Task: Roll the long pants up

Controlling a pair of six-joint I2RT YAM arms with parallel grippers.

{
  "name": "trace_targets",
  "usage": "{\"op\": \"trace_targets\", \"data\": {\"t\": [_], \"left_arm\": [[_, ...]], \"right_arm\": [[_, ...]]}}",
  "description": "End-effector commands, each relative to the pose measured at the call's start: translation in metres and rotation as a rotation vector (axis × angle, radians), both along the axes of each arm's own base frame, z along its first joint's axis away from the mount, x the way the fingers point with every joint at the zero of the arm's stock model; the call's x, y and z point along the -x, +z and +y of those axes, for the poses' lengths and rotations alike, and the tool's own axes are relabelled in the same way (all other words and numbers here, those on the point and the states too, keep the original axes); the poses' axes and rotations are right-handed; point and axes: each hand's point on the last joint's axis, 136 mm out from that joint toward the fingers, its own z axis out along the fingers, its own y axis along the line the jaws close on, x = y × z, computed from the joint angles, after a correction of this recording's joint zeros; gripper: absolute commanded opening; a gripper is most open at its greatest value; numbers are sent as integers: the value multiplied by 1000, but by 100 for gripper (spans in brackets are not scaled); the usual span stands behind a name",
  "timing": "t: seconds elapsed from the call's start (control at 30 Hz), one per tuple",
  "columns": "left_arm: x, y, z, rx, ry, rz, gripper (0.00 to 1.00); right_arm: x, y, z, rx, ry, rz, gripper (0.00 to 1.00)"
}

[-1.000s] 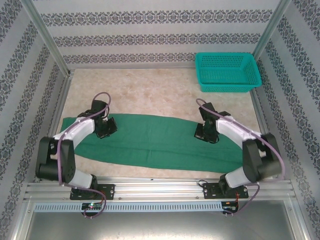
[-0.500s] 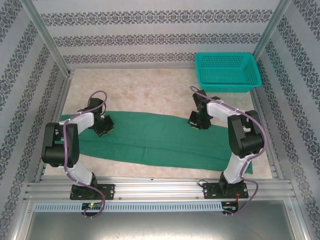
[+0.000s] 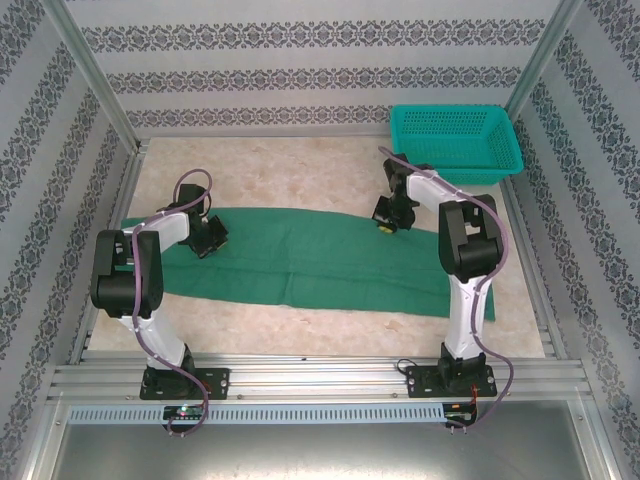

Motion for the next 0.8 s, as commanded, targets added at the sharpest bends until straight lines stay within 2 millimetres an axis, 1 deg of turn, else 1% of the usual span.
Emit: {"op": "trace_targets", "data": {"t": [0.0,0.03,0.13,0.17,0.23,0.3,0.33,0.37,0.4,0.43,0.47,0.5,0.53,0.57,0.63,0.67,0.7,0.77], "left_arm": [[18,-33,12,-43,40,120,0],[17,-34,13,-47,37,122,0],[10,-35,16,-61,34,127,0],[7,-35,16,-59,33,125,0],[-4,-30,16,-58,29,106,0],[-15,-19,19,-79,19,81,0],[-21,-8,23,-106,10,61,0],[-27,8,28,-139,4,31,0],[-31,26,35,-183,4,1,6],[-33,45,42,-227,4,-28,17],[-33,61,49,-268,7,-45,22],[-32,78,55,-308,8,-63,29],[-30,90,61,-333,13,-79,34],[-25,101,69,-354,35,-90,37],[-13,111,84,-354,87,-106,45],[-5,112,93,-348,121,-99,46],[5,110,104,-338,154,-90,46],[23,106,124,-327,221,-81,46]], "right_arm": [[-18,-1,-12,23,25,28,0],[-28,2,-16,28,20,19,0],[-50,7,-29,27,-8,3,0],[-54,6,-32,26,-15,0,0],[-69,16,-41,35,-28,-28,0],[-77,37,-51,79,-20,-81,0],[-77,53,-59,126,-17,-121,0],[-76,69,-64,157,-17,-166,0],[-70,84,-75,205,-30,-209,0],[-62,102,-81,236,-35,-254,0],[-55,116,-86,256,-38,-281,0],[-40,131,-94,295,-46,-298,1],[-24,142,-102,322,-51,-306,23],[-7,149,-111,343,-61,-304,39],[30,147,-126,349,-85,-265,60],[48,144,-135,346,-107,-243,68],[65,137,-142,337,-127,-217,73],[99,119,-158,310,-174,-167,75]]}}
